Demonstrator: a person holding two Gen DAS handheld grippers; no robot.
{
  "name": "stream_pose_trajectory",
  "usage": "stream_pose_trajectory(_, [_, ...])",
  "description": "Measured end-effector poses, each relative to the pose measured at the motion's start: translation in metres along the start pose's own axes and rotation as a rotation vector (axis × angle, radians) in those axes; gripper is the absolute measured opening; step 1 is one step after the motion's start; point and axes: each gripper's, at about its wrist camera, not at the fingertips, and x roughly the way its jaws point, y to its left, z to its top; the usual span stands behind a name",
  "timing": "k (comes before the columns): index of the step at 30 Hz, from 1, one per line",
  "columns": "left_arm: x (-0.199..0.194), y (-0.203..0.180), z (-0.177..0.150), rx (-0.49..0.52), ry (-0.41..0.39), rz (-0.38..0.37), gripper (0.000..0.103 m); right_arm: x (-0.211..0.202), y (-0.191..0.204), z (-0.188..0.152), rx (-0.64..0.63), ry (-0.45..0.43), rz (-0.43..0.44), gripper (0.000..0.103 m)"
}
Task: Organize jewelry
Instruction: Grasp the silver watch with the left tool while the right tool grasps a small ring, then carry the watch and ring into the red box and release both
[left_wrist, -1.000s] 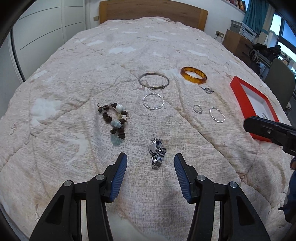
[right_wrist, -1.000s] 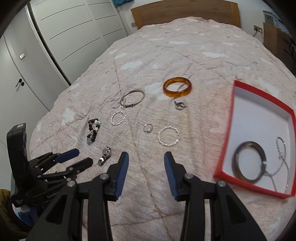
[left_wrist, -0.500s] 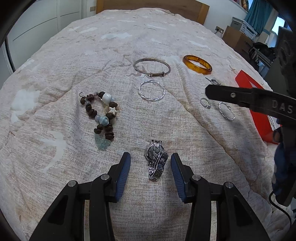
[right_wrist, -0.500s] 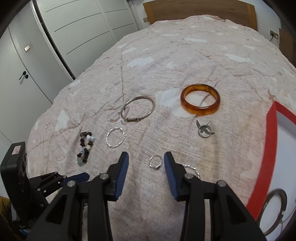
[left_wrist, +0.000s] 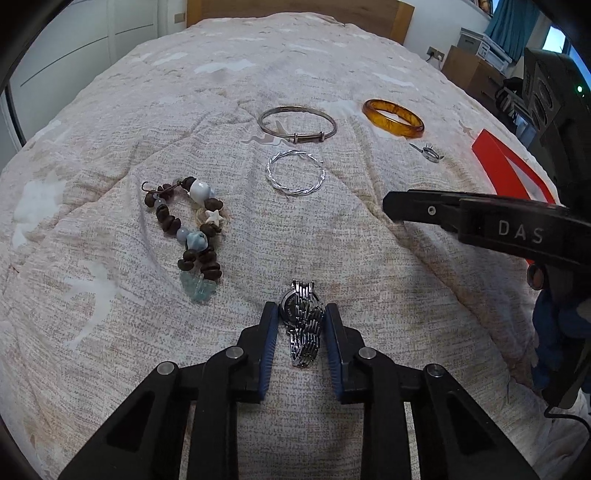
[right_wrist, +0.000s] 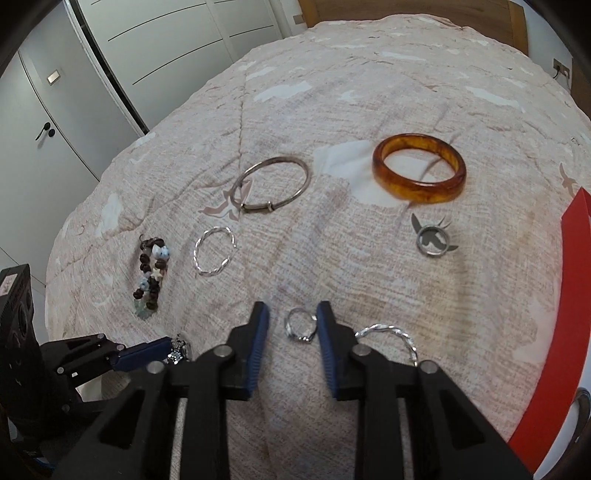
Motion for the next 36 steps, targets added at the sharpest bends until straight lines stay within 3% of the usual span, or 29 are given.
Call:
stream_pose_trajectory(10, [-0.015,0.006,0.000,-0.028,0.004,-0.036,0.024,-0.007,0.000,-0.004,0.030,-0.012,0.015,0.016])
stream_pose_trajectory(12, [-0.018,0.005,0.001,-0.029,0.002,-0.042,0.015,-0.013,0.003,-0.005,0.029,-0.022,0.022,0.016])
stream_pose_trajectory(29, [-0.081,-0.016,-0.007,-0.023,-0.065,-0.040,0.014,-0.107,0.030,-0.029,0.023,-0.126,0.007,0.016])
stream_pose_trajectory(36, [-0.113,-0.044,0.000,0.029,-0.129,-0.061,0.014,-0.152,0.025,-0.045,0.040,-0.187,-0.021,0.016])
